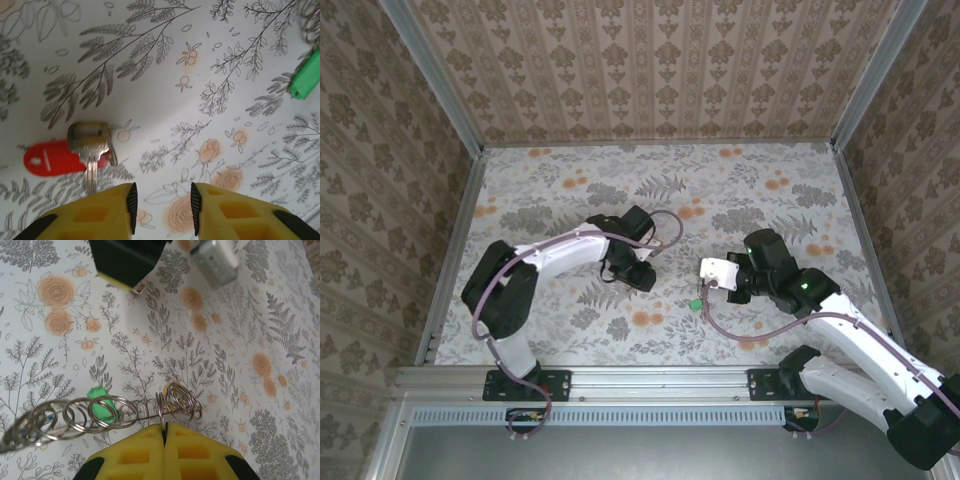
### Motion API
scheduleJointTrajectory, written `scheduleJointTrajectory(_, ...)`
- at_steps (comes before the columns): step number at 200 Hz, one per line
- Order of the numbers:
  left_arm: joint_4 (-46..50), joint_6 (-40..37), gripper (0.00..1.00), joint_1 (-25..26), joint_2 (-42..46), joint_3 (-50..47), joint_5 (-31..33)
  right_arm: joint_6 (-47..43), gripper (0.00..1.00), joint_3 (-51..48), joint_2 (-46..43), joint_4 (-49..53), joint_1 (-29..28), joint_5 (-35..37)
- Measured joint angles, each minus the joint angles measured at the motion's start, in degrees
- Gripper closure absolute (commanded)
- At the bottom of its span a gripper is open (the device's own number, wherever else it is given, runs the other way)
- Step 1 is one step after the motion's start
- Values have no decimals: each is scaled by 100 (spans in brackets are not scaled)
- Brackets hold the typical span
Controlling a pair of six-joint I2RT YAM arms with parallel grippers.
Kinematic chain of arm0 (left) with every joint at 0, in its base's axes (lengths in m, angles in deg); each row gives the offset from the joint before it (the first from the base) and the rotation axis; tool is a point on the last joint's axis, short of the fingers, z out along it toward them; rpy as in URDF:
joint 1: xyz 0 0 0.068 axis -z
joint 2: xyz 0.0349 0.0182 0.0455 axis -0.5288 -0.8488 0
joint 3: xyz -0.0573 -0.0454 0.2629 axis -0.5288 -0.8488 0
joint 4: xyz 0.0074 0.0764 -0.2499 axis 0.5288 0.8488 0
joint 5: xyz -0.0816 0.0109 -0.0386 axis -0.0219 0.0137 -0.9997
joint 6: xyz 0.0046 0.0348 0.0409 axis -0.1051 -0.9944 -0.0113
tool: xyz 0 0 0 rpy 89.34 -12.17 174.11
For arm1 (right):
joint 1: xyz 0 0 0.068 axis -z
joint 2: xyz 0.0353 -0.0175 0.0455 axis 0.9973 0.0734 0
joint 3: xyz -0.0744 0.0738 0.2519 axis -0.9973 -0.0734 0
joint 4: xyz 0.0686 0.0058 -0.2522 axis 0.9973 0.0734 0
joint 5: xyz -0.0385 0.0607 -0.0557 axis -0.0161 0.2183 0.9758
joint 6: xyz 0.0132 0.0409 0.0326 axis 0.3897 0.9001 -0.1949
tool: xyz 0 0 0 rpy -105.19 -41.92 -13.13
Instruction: Put the keys on the keyring
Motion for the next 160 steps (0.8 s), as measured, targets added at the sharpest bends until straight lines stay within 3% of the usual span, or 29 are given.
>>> scheduleJointTrajectory(65,234,-96,61,-4,-437,249,538,184,100,-13,-2,-28,205,-289)
scheduleJointTrajectory(90,256,-111,75,11,-485,251,625,214,100,-13,-2,-35,227,-345)
scheduleJointTrajectory(108,256,-151,79,35,-525,258,662,262,100,-13,-2,-44,229,-361)
scheduleJointTrajectory(160,275,-273,81,72,-544,354,796,323,100,-13,-2,-44,236,-407)
